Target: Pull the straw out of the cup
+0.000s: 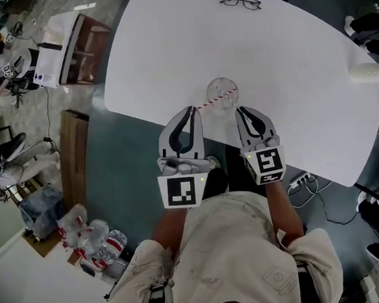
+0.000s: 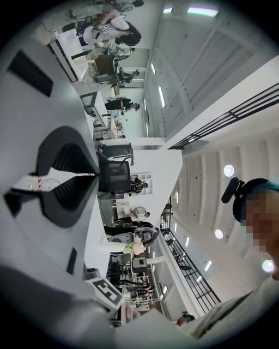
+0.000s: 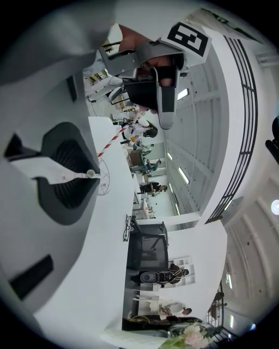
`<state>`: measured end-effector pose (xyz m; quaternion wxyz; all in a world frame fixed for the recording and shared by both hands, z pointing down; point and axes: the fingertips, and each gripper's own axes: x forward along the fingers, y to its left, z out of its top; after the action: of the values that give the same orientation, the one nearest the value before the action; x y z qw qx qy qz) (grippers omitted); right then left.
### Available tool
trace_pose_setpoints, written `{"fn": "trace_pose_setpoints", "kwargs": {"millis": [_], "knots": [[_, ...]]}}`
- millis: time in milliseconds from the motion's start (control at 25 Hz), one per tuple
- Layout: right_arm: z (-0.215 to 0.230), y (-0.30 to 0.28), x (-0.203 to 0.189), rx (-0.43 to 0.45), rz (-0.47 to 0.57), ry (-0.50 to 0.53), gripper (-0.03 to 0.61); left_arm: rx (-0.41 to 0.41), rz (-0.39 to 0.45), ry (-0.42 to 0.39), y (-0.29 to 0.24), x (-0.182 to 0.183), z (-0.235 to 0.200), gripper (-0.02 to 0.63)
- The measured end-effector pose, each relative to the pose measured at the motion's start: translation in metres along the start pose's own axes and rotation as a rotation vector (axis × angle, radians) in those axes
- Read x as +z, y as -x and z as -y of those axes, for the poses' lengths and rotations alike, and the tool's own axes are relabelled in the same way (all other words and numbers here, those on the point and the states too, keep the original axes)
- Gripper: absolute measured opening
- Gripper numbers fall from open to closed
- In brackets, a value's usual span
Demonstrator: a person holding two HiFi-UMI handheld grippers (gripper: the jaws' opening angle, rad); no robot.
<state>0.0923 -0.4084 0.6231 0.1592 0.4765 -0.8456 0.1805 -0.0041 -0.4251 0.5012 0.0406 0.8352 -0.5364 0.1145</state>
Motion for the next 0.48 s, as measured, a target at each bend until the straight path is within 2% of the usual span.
{"fn": "trace_pose_setpoints", "kwargs": {"millis": [480], "knots": [[-0.015,0.039,0.016,-0.101,0.044,0.063,0.023,0.005,0.071,0.015,0.05,0.015,0.001,0.012]]}}
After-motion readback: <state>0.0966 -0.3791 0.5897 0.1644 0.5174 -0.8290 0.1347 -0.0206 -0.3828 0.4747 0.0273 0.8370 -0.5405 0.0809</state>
